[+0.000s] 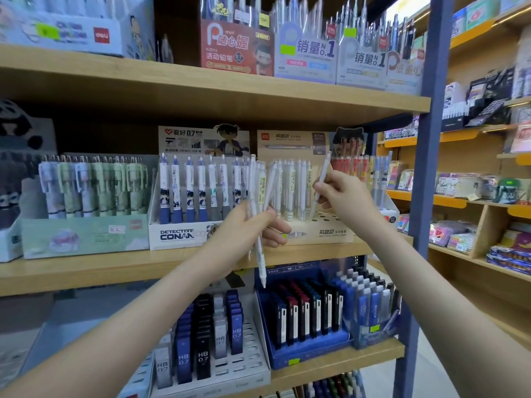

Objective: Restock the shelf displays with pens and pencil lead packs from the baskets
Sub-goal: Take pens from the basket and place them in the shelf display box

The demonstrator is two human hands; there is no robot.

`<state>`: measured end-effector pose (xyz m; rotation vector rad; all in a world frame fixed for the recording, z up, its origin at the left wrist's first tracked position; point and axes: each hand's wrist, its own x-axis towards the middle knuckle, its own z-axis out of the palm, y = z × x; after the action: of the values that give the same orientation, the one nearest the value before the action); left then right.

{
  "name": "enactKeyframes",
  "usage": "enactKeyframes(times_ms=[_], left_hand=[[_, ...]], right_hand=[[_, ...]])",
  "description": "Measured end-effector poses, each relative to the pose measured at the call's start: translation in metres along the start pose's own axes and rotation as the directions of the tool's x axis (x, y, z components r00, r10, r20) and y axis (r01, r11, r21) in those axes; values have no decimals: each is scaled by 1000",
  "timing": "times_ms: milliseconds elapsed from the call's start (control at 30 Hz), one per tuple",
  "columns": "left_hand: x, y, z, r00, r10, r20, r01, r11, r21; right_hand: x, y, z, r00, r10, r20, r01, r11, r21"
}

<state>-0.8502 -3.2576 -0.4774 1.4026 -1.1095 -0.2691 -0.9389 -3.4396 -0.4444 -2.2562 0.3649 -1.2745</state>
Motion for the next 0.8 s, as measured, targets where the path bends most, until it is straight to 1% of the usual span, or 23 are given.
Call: enactKeyframes(times_ms=[100, 233, 367, 467, 533, 633, 700, 800], left_hand=[[2, -2, 3, 1000, -7, 19, 7, 1000, 8], [3, -2, 7, 999, -15, 38, 14, 1000, 14], [3, 0, 10, 998, -33, 45, 34, 999, -20], [1, 0, 11, 998, -28, 52, 30, 999, -30], [1, 1, 12, 999, -25, 29, 26, 999, -42], [4, 2, 13, 999, -35, -38, 32, 997, -75], [6, 2, 14, 998, -35, -61, 30, 996, -81], [7, 2, 15, 998, -34, -59, 29, 997, -78]], right_hand=[[4, -2, 2, 1000, 4, 28, -2, 997, -77], [3, -2, 3, 999, 20, 42, -17, 997, -78], [5, -5, 3, 997, 22, 69, -13, 991, -134], [2, -7, 2, 997, -13, 78, 22, 993, -115], [-1, -6, 3, 998, -17, 57, 21, 997, -77], [-2, -4, 3, 999, 31, 40, -30, 999, -22], [-1, -3, 4, 997, 45, 59, -43, 998, -35], [2, -4, 3, 994, 38, 100, -29, 996, -82]])
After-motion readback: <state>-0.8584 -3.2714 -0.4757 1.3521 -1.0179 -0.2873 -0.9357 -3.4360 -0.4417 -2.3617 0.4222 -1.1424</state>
